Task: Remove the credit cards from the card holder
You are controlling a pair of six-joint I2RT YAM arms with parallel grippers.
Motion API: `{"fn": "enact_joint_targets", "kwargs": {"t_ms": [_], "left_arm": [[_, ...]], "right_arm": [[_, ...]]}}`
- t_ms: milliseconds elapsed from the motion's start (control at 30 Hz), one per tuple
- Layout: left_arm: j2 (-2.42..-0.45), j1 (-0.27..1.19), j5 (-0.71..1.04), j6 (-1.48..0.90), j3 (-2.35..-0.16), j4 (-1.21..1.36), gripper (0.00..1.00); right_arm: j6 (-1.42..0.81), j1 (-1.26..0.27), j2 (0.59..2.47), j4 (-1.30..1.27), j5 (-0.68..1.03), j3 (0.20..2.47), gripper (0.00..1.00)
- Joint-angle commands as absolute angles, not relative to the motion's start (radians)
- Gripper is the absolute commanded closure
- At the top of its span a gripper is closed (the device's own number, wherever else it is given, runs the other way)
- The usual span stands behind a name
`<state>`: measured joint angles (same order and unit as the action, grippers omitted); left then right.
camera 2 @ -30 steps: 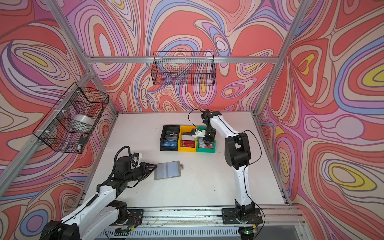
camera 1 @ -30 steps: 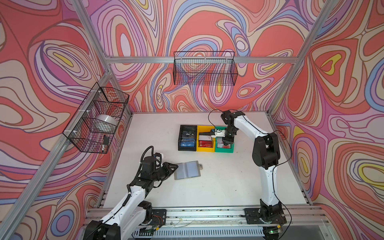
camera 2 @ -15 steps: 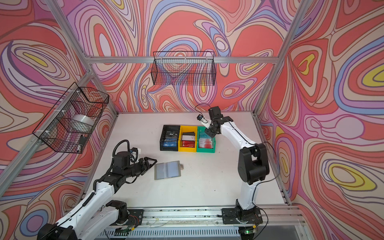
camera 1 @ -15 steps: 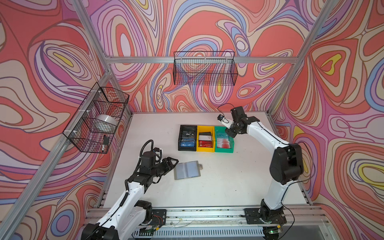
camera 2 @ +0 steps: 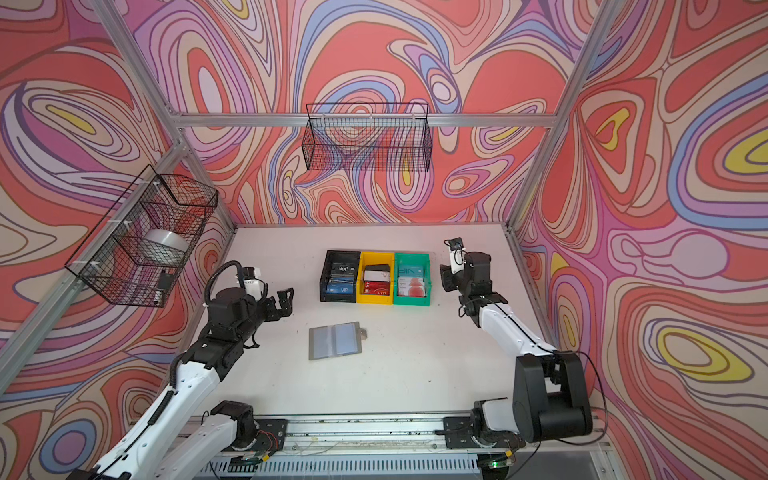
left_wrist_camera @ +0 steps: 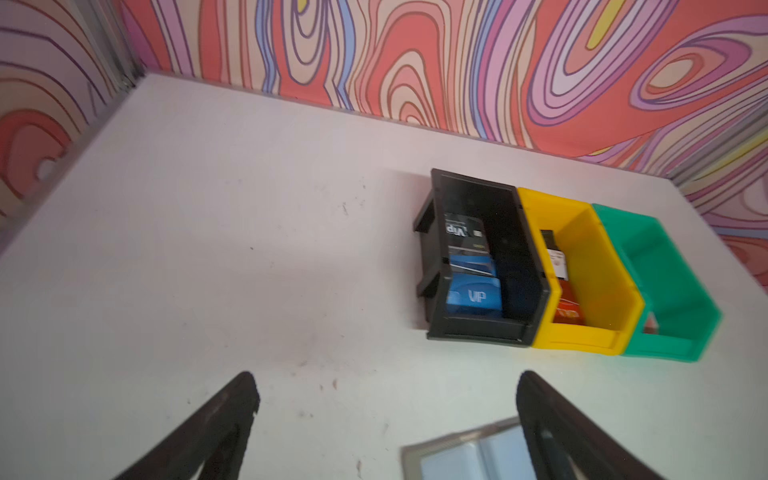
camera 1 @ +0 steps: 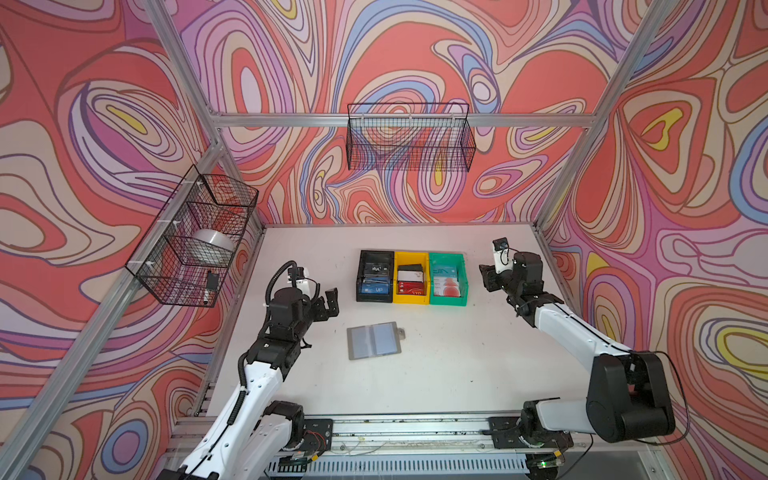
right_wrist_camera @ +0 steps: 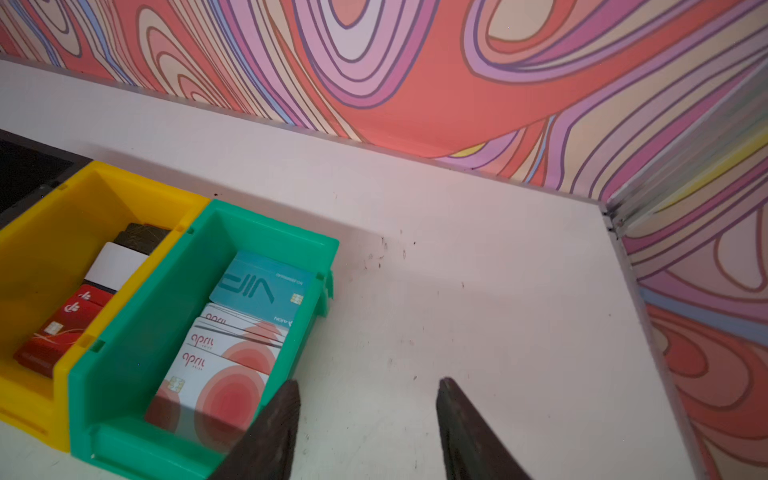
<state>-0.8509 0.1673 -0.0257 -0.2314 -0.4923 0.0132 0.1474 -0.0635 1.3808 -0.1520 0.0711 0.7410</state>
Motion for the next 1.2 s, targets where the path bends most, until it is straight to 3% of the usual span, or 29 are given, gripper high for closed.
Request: {"fn": "enact_joint_targets", "kwargs": {"t_ms": [0,200,400,667,733,800,933,1133,1167], "left_arm": [[-0.913,0.14,-0.179,-0.057,-0.387,0.342,0.0],[-1.15,0.066,-0.112,-0.07,-0.312,0.669,0.0],[-1.264,0.047,-0.113,-0.039,-0.331,0.703,0.0],[-1.489,0.02,-0.095,-0.031,-0.236,1.101,0.0],[-1.57,0.018,-0.096,-0.026,-0.242,1.2,0.0],[-1.505,0.017,-0.09,-0.038,-0.284,1.01,0.0],[-1.52,0.014,-0.073,-0.029,-0.352,0.898,0.0],[-1.538,0.015,-0.137,-0.051,-0.36,0.916,0.0],[-1.543,0.015,-0.138,-0.048,-0.355,0.936,0.0]], "right_arm": [[0.039,-0.037,1.41,-0.428,0.096,0.664,0.44],[-0.022,0.015,1.474,-0.664,0.158,0.551,0.44],[0.015,0.026,1.513,-0.666,0.156,0.546,0.43],[0.011,0.026,1.719,-1.08,0.163,0.41,0.45],[0.025,0.026,1.704,-1.032,0.171,0.424,0.45],[0.024,0.028,1.703,-0.987,0.171,0.443,0.44],[0.017,0.028,1.712,-1.006,0.17,0.443,0.42],[0.018,0.028,1.71,-1.0,0.168,0.443,0.35],[0.018,0.028,1.71,-1.002,0.168,0.442,0.18]]}}
